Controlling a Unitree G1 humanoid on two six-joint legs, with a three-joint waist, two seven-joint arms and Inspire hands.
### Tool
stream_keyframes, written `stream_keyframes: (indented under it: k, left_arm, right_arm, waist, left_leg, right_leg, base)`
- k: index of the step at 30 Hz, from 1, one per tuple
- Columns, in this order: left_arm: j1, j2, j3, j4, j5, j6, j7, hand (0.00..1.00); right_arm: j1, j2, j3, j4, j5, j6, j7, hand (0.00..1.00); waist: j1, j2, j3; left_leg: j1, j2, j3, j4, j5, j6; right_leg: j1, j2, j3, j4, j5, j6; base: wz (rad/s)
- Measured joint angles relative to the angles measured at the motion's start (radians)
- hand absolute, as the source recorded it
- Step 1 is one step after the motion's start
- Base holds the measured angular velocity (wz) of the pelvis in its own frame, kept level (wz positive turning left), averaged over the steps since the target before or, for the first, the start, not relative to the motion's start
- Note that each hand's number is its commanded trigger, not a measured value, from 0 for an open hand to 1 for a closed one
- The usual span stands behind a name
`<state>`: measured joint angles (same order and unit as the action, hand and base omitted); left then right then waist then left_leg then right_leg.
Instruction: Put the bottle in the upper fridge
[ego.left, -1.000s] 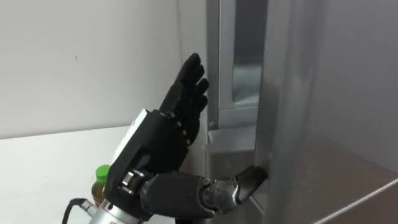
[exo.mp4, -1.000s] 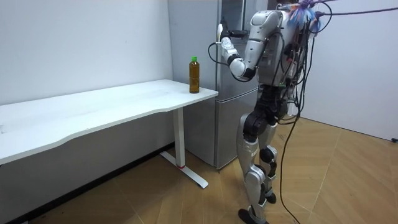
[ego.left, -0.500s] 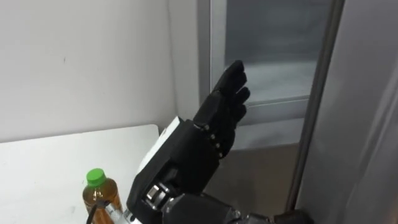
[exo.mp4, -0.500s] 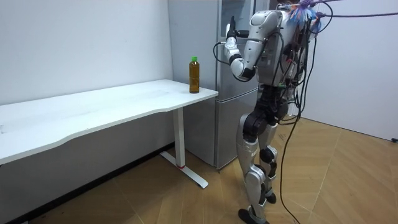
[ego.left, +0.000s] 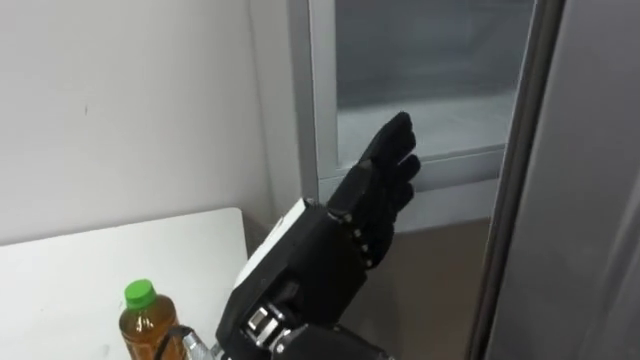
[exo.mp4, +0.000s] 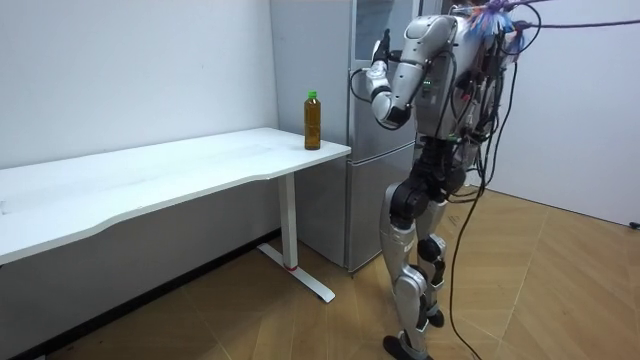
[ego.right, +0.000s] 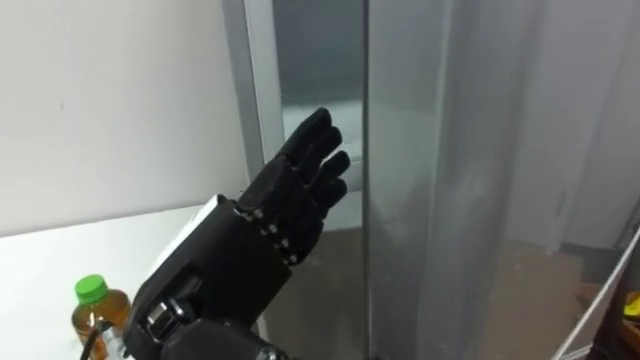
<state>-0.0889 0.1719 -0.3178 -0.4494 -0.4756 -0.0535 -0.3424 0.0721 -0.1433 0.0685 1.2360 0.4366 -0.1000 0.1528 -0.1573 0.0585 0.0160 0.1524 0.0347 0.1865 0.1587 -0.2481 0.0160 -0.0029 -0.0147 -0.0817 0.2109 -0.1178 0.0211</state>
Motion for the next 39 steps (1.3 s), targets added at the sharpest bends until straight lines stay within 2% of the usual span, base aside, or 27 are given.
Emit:
stream_keyframes:
  k: [3,6,12,14,22,29,39]
  left_arm:
    - [0.000,0.001,-0.009,0.000,-0.003,0.000,-0.011,0.00]
    - [-0.001,0.004,-0.017,0.004,-0.003,0.000,-0.027,0.00]
    - [-0.002,0.006,-0.050,0.026,-0.002,0.000,-0.048,0.00]
    - [-0.003,0.007,-0.058,0.025,-0.003,0.000,-0.053,0.00]
    - [-0.029,0.003,-0.065,0.024,-0.002,-0.002,-0.076,0.00]
    - [-0.032,0.000,-0.067,0.029,0.004,-0.003,-0.075,0.00]
    - [-0.033,0.000,-0.083,0.033,-0.001,-0.047,-0.074,0.00]
  right_arm:
    - [0.008,-0.001,0.012,-0.026,0.009,-0.010,-0.005,0.00]
    - [0.007,-0.001,0.019,-0.034,0.018,-0.013,-0.009,0.00]
    - [0.008,-0.004,0.020,-0.038,0.056,-0.020,-0.010,0.00]
    - [0.012,-0.010,0.020,-0.039,0.071,-0.020,-0.009,0.00]
    - [0.030,-0.019,-0.004,-0.041,0.074,-0.044,0.003,0.00]
    - [0.055,-0.024,-0.005,-0.068,0.075,-0.054,0.002,0.00]
    - [0.074,-0.045,-0.002,-0.078,0.074,-0.052,0.000,0.00]
  waist:
    - [-0.007,0.003,0.0003]
    - [-0.039,0.004,0.0003]
    - [-0.072,0.013,-0.0001]
    - [-0.091,0.014,-0.0007]
    - [-0.120,0.026,-0.0027]
    - [-0.140,0.027,-0.0012]
    - [-0.141,0.032,0.0006]
  left_leg:
    - [-0.003,-0.001,0.026,0.000,-0.002,0.001]
    - [-0.012,-0.002,0.040,0.006,-0.006,0.003]
    - [-0.010,0.002,0.089,0.005,-0.017,0.005]
    - [-0.009,0.002,0.093,0.004,-0.017,0.005]
    - [0.004,0.009,0.147,-0.007,-0.021,-0.002]
    - [0.005,0.013,0.182,-0.011,-0.028,-0.006]
    - [-0.002,0.023,0.233,-0.010,-0.037,-0.013]
  right_leg:
    - [-0.022,0.004,0.027,0.015,0.000,0.000]
    - [-0.039,0.005,0.043,0.027,0.002,0.001]
    - [-0.063,0.015,0.080,0.032,0.007,0.002]
    - [-0.069,0.016,0.082,0.031,0.008,0.003]
    - [-0.087,0.038,0.127,0.032,0.012,-0.001]
    - [-0.102,0.047,0.147,0.035,0.014,-0.002]
    - [-0.140,0.063,0.162,0.046,0.019,-0.008]
  base:
    - [-0.26]
    - [-0.19]
    - [-0.23]
    - [-0.13]
    - [-0.20]
    - [-0.13]
    - [-0.15]
